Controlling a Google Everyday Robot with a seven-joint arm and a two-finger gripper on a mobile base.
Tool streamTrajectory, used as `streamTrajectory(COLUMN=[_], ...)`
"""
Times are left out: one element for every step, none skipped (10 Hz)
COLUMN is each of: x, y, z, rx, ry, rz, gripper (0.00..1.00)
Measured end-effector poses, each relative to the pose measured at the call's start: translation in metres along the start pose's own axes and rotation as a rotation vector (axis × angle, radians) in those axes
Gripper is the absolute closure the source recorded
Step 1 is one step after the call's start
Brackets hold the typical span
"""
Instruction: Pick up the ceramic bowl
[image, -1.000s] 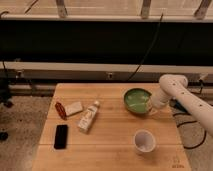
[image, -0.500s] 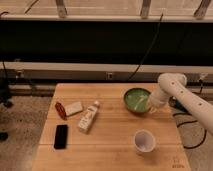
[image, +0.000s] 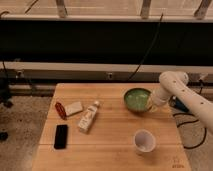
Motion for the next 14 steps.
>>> streamTrajectory(x=[0.0,0.0,0.001,0.0,-0.001,-0.001,-0.002,-0.002,-0.002,-0.002,-0.003,-0.004,-0.004,-0.004], y=[-0.001,-0.001,-0.001,-0.002,-0.004,-0.005,-0.006,-0.007,-0.008,-0.009,-0.01,-0.012,-0.013,-0.013], z=[-0.002,-0.003,-0.005,-0.007,-0.009,-0.01,-0.012,-0.014,-0.016,-0.018,-0.02,-0.023,-0.026,-0.026], rx=[0.001,-0.001,-0.004,-0.007,-0.009,-0.009,-0.01,-0.012,-0.013,-0.014,-0.017,-0.02,-0.021,-0.022], ry=[0.001,0.002,0.002,0.003,0.003,0.004,0.004,0.004,0.005,0.005,0.005,0.005,0.006,0.005], rz=[0.0,-0.001,-0.002,-0.004,-0.007,-0.008,-0.009,-0.009,-0.009,-0.01,-0.011,-0.013,-0.013,-0.013], gripper=[1.0,1.0,1.0,1.0,1.0,1.0,1.0,1.0,1.0,1.0,1.0,1.0,1.0,1.0])
